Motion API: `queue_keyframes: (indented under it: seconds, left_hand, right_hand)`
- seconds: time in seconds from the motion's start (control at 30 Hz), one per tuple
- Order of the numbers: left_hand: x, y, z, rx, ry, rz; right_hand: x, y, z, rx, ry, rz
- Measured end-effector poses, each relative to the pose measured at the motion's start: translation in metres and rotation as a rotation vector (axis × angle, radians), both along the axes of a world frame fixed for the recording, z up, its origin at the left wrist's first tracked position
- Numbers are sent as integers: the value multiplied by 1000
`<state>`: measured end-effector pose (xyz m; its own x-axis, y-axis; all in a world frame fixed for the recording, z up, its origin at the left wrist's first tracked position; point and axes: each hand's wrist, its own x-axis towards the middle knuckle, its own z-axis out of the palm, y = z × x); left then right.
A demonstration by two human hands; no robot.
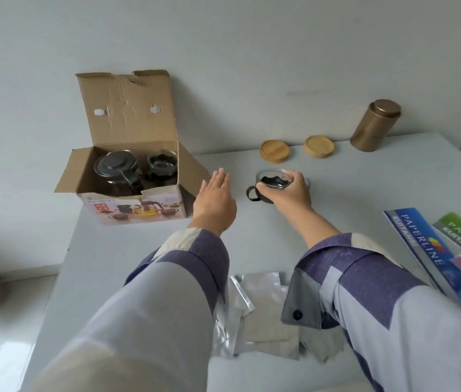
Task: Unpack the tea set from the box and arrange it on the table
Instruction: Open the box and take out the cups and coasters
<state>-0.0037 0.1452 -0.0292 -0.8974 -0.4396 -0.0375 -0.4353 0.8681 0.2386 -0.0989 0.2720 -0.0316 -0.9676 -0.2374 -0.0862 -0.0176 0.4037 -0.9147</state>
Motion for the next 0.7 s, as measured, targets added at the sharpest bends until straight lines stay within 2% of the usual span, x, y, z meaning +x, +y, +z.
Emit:
queue_keyframes:
  seconds: [0.23, 0.47, 0.7]
  left_hand:
    - [-11, 65, -47, 208, -307, -38]
    - [-16, 79, -75, 247, -422, 0]
    - [-18, 77, -80, 258, -444, -4]
  right_hand:
    - [-14, 71, -38, 53, -19, -47]
    - [-22, 86, -70, 78, -8, -43]
    - [-24, 90, -90, 87, 32, -68]
